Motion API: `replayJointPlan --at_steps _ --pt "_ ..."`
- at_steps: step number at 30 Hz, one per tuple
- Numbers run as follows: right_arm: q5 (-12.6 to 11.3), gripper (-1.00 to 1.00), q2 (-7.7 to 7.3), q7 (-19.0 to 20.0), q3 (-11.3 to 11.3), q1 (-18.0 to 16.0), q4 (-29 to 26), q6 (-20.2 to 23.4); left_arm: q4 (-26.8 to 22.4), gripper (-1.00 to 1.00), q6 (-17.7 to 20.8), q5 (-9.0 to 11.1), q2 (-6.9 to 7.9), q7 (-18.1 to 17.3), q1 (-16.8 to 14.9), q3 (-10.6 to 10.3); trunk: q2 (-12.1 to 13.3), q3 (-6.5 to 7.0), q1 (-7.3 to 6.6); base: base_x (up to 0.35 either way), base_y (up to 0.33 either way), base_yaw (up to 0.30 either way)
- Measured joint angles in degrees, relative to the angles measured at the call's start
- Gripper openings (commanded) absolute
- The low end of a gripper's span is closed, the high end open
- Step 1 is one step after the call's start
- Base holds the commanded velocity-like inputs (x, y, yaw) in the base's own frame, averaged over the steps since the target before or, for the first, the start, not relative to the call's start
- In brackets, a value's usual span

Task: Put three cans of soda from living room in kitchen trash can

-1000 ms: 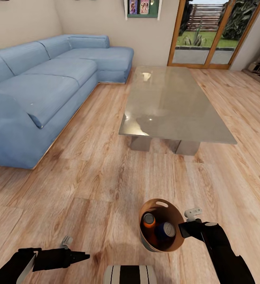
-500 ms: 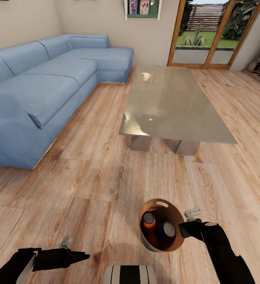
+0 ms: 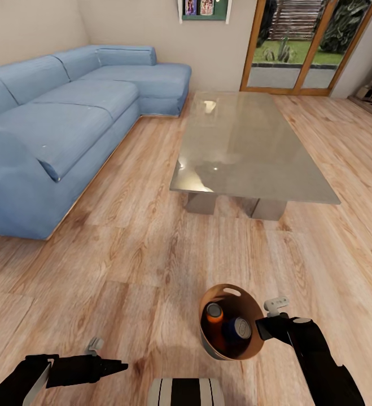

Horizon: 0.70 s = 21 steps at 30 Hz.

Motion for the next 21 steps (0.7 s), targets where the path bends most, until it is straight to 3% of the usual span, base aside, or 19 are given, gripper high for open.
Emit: replayJointPlan --at_steps 21 --pt "-0.16 -1.0 -0.04 -0.07 0.05 -0.03 -0.74 0.26 -0.11 1.0 0.01 0.08 0.02 -0.05 0.04 0.04 -0.05 -0.66 -0.07 0.0 0.0 0.0"
